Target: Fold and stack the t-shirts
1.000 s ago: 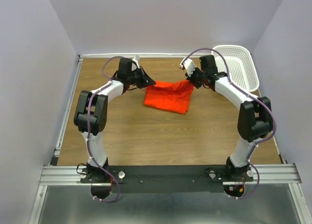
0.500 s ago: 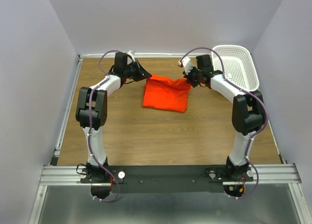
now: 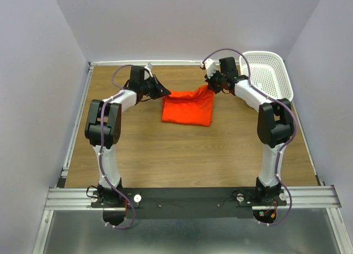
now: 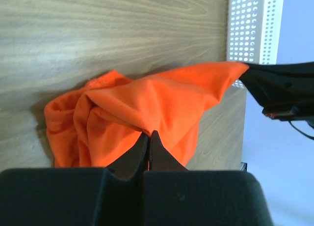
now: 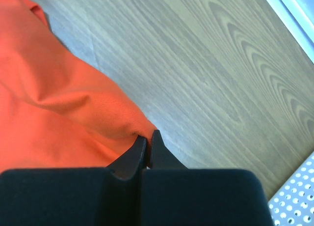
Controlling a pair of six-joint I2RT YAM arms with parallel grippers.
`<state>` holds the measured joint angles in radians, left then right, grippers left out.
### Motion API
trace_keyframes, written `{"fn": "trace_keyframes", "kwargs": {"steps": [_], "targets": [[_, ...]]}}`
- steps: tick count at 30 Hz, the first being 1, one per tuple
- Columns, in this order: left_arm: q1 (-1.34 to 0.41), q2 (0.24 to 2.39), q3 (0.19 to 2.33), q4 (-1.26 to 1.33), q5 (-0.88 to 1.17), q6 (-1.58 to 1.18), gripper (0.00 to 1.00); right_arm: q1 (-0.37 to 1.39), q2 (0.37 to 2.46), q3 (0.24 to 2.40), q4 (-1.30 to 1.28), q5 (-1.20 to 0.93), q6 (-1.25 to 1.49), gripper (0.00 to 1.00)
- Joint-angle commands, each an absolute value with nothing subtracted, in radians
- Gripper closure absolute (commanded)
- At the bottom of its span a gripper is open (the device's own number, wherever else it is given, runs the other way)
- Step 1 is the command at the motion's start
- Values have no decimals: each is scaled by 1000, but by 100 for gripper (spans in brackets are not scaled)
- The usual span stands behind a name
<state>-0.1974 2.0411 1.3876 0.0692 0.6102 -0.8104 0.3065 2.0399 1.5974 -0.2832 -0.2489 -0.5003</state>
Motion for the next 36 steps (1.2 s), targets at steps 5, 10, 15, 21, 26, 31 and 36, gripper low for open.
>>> {"fn": "trace_keyframes", "kwargs": {"steps": [5,10,15,21,26,31,36], "targets": [[-179,1914,1284,135,551,-836,100,308,2114,1686,-267,-287,-439,98],[-163,1896,1255,158,531,-864,100,308,2152,1723,-267,-294,-422,96],[-149,1895,1221,179,503,-902,100,311,2207,1776,-264,-307,-391,95],[-141,1847,1144,308,526,-950,100,321,2279,1873,-264,-316,-342,83],[-138,1809,1120,295,517,-945,77,330,2304,1925,-262,-275,-270,35],[-91,1622,1000,290,422,-942,45,327,2278,1922,-239,-114,-180,3],[-17,1448,821,336,377,-943,36,316,2157,1803,-219,-165,-167,1]]}}
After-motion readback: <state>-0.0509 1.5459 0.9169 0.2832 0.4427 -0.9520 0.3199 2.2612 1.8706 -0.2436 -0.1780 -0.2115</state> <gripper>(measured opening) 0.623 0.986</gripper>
